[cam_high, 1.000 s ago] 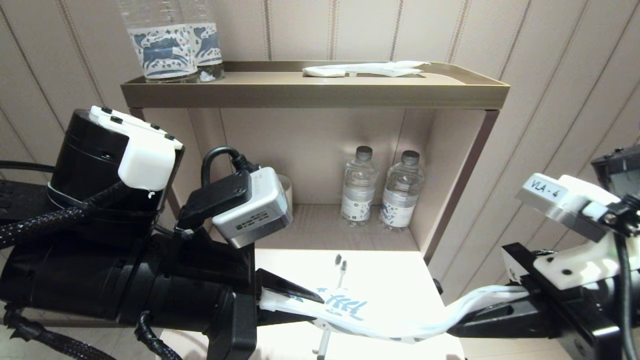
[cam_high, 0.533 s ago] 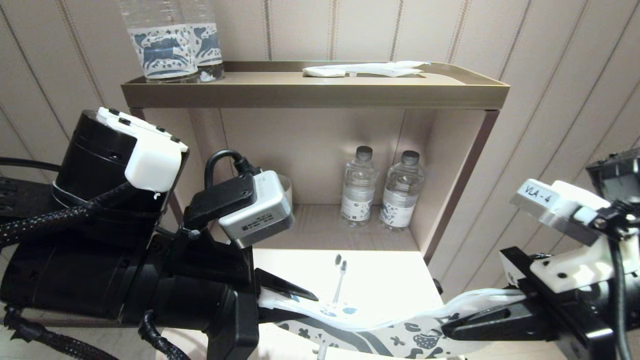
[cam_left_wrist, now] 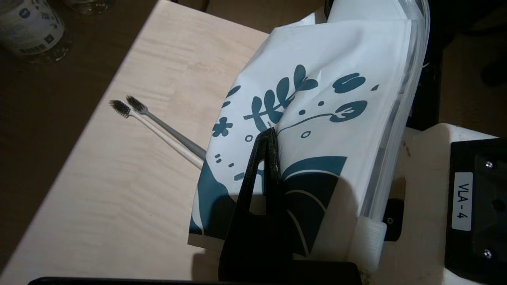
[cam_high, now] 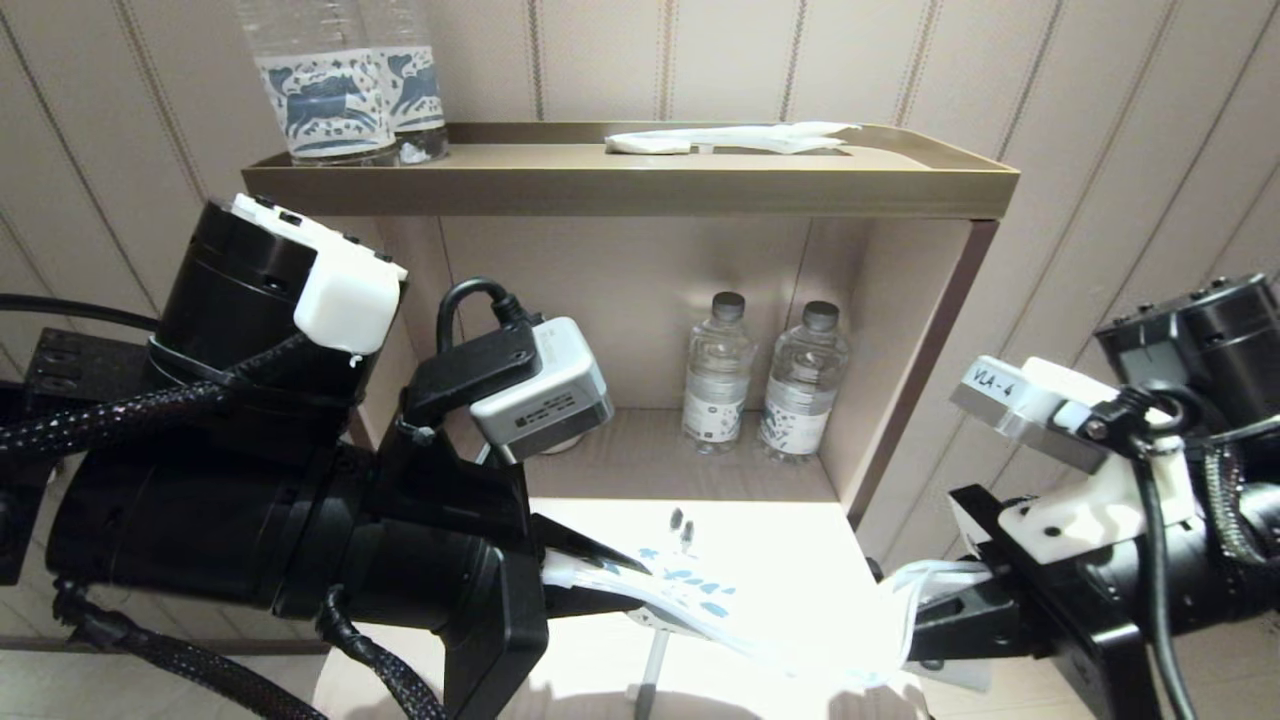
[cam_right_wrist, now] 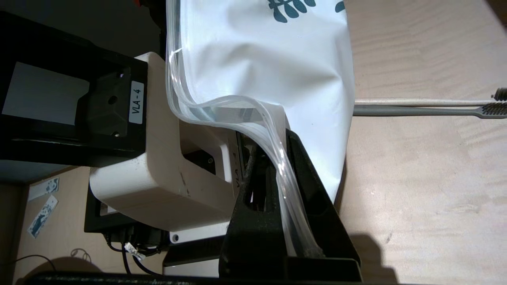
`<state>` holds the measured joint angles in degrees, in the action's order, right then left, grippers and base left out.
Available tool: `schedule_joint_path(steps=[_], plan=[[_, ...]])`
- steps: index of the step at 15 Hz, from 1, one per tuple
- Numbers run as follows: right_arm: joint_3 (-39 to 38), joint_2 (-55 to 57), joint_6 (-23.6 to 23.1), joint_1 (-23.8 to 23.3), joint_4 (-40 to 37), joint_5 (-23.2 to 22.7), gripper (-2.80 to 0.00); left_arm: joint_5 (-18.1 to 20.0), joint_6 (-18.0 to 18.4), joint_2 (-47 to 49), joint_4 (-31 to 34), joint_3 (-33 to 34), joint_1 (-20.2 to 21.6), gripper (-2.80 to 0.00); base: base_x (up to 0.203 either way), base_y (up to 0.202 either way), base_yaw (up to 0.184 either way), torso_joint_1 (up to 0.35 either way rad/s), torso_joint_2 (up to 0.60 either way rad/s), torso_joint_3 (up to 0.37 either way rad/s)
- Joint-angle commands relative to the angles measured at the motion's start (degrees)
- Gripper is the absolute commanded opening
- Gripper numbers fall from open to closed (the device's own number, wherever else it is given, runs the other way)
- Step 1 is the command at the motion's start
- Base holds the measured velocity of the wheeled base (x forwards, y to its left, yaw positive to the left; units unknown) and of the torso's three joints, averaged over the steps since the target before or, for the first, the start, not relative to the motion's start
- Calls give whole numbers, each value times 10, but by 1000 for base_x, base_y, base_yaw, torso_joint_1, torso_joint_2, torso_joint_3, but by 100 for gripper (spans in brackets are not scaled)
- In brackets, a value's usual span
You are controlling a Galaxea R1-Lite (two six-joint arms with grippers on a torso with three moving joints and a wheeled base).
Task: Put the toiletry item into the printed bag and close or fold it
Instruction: Hand it to the other hand
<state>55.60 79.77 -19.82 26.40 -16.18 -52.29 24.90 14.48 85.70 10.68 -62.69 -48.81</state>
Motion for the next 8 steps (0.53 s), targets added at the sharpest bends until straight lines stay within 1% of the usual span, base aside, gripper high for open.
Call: schedule_joint_path(steps=[1,4,8], plan=[[14,25,-1,3,-1,-4,-280,1,-8,7,1,-9,-1,-280,0,0,0,0,0,0],[19,29,0,8,-1,-3,-280,0,-10,12,1,-12,-1,-280,0,0,0,0,0,0],[22,18,3,1,-5,-2,-280,-15,-11,17,-2,-16,-1,-280,0,0,0,0,0,0]])
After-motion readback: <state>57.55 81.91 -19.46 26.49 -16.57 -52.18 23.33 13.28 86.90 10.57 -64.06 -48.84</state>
